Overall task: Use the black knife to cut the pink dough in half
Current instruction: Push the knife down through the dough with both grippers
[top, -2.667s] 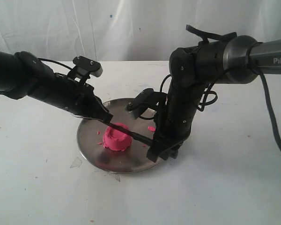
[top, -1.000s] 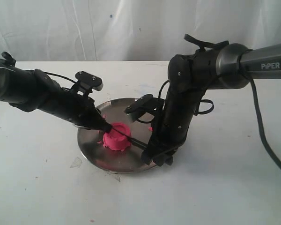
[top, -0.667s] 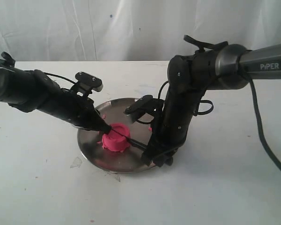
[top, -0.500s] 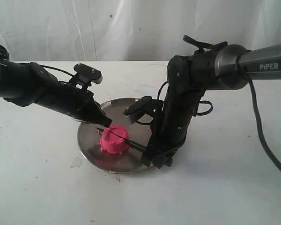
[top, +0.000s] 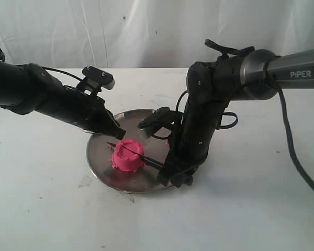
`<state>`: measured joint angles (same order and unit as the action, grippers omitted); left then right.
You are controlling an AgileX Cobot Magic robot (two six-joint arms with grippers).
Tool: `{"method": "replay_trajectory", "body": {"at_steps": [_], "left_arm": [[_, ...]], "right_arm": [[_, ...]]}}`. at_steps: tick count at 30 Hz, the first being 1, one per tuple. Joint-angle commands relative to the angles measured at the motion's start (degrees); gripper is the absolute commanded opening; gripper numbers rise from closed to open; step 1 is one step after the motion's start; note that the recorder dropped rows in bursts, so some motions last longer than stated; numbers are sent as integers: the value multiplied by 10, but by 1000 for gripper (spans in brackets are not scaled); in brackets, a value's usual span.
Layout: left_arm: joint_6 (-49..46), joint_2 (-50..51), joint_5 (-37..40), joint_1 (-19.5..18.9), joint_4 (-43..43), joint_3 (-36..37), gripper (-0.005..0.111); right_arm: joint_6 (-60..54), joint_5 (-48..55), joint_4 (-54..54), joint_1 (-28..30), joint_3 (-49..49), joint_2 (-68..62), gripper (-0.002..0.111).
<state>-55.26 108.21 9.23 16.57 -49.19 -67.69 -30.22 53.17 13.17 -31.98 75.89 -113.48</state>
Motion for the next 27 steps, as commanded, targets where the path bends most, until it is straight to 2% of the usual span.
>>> {"method": "replay_trajectory", "body": {"at_steps": [1, 27], "left_arm": [[-7, 18, 9, 1, -5, 4, 0], [-14, 86, 3, 1, -5, 4, 0]], "right_arm": [[-10, 4, 4, 0, 0, 3, 0], [-10, 1, 4, 0, 0, -9, 0]]}}
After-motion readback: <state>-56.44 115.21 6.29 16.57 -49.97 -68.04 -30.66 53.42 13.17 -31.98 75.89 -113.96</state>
